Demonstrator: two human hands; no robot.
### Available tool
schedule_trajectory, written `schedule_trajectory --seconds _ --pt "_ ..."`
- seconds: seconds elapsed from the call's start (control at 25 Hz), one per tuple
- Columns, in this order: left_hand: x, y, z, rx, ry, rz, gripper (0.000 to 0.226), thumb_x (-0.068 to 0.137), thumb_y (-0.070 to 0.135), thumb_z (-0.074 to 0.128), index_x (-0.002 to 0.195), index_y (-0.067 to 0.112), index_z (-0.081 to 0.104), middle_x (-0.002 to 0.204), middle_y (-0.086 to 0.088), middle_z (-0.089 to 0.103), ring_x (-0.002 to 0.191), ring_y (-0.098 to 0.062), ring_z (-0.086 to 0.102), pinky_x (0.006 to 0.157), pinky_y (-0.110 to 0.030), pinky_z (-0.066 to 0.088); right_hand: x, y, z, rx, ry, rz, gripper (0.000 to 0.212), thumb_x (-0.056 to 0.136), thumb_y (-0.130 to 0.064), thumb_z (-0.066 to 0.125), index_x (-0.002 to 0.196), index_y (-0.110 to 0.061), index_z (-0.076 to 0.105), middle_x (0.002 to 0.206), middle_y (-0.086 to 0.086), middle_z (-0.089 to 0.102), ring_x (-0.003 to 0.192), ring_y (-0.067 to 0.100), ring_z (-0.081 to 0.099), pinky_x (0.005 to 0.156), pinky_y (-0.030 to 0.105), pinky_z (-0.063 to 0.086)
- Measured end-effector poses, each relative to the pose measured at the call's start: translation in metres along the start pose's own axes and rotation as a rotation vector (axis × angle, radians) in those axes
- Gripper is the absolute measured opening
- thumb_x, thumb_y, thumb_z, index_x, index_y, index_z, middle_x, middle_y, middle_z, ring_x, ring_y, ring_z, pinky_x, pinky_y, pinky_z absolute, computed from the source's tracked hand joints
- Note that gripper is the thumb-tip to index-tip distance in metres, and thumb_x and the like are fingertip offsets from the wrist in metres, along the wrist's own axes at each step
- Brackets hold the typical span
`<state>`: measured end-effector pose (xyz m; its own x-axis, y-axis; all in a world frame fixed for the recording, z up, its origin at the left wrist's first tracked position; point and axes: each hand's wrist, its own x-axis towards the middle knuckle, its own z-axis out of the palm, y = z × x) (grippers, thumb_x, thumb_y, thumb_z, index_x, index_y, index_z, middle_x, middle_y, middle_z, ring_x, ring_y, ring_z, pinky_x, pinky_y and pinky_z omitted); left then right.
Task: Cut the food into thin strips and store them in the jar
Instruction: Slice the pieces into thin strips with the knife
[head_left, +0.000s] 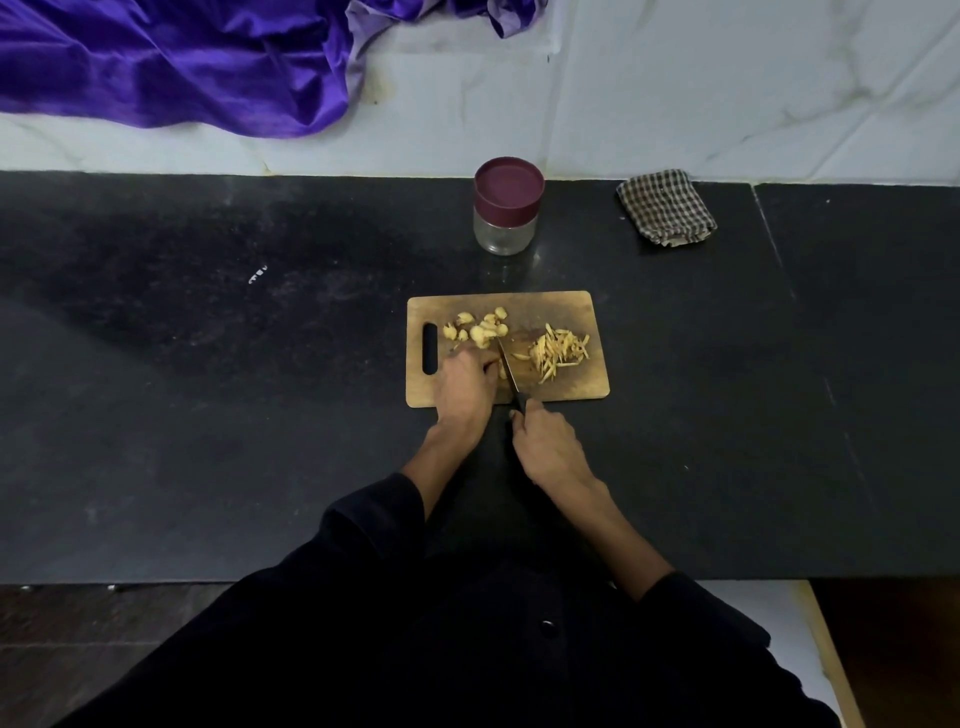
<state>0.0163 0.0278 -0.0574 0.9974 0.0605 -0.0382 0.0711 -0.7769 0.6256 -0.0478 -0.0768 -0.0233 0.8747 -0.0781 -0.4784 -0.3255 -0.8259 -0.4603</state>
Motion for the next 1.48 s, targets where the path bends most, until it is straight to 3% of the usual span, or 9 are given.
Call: schedule_trajectory --seconds 0.32,0.44,0.68,0.8,0.92,1.28,1.48 --pt "-0.002 0.004 0.002 0.027 0.001 -0.019 0.013 0.089 0.011 0.060 0.090 0.011 0.073 0.093 -0.004 0.070 0.081 -0.018 0.064 0.072 -0.035 0.055 -0.005 -0.001 0.003 -0.035 -0.061 0.078 0.029 0.106 -0.030 0.036 0.120 -0.008 0.048 0.118 0.017 0.061 0.108 0.034 0.060 0.082 0.044 0.047" --pt "-0.001 0.003 0.002 0.028 0.006 -0.018 0.012 0.088 0.014 0.062 0.089 0.011 0.074 0.095 -0.004 0.069 0.081 -0.017 0.063 0.069 -0.027 0.051 -0.014 0.007 0.005 -0.057 -0.079 0.068 0.028 0.106 -0.030 0.035 0.117 -0.008 0.048 0.117 0.017 0.062 0.107 0.033 0.060 0.077 0.041 0.043" --pt "-0.002 0.001 0.001 0.009 0.027 -0.001 0.015 0.088 0.011 0.063 0.098 0.012 0.074 0.104 -0.004 0.069 0.091 -0.016 0.064 0.074 -0.024 0.050 -0.006 0.013 -0.007 0.003 0.027 0.085 0.033 0.106 -0.032 0.036 0.121 -0.006 0.050 0.113 0.016 0.064 0.104 0.032 0.062 0.081 0.042 0.048" --pt "-0.003 0.000 -0.002 -0.094 0.021 0.016 0.021 0.088 0.007 0.062 0.107 0.008 0.071 0.112 -0.006 0.067 0.100 -0.017 0.062 0.082 -0.015 0.043 -0.007 0.014 -0.006 0.036 0.031 0.043 0.033 0.106 -0.033 0.038 0.121 -0.007 0.051 0.110 0.016 0.065 0.102 0.032 0.063 0.083 0.044 0.051" --pt "-0.004 -0.003 -0.005 -0.140 0.027 0.015 0.022 0.089 0.005 0.061 0.109 0.007 0.070 0.111 -0.008 0.066 0.097 -0.015 0.061 0.079 -0.008 0.037 -0.006 0.007 -0.002 0.037 0.013 0.004 0.033 0.105 -0.033 0.038 0.120 -0.006 0.052 0.109 0.016 0.066 0.101 0.033 0.064 0.083 0.045 0.052" --pt "-0.003 -0.003 0.004 -0.129 0.056 -0.009 0.019 0.087 0.005 0.060 0.101 0.009 0.073 0.103 -0.007 0.068 0.085 -0.016 0.064 0.077 -0.032 0.055 -0.002 -0.002 0.003 -0.016 0.002 -0.004 0.030 0.106 -0.029 0.039 0.120 -0.006 0.051 0.113 0.018 0.064 0.104 0.035 0.062 0.077 0.042 0.047" --pt "-0.003 0.000 0.004 -0.105 0.048 -0.038 0.019 0.088 0.005 0.061 0.102 0.008 0.072 0.105 -0.008 0.067 0.086 -0.018 0.064 0.077 -0.033 0.055 -0.003 -0.003 0.003 -0.009 -0.042 0.053 0.030 0.106 -0.026 0.038 0.123 -0.005 0.049 0.120 0.019 0.061 0.109 0.035 0.059 0.076 0.040 0.042"
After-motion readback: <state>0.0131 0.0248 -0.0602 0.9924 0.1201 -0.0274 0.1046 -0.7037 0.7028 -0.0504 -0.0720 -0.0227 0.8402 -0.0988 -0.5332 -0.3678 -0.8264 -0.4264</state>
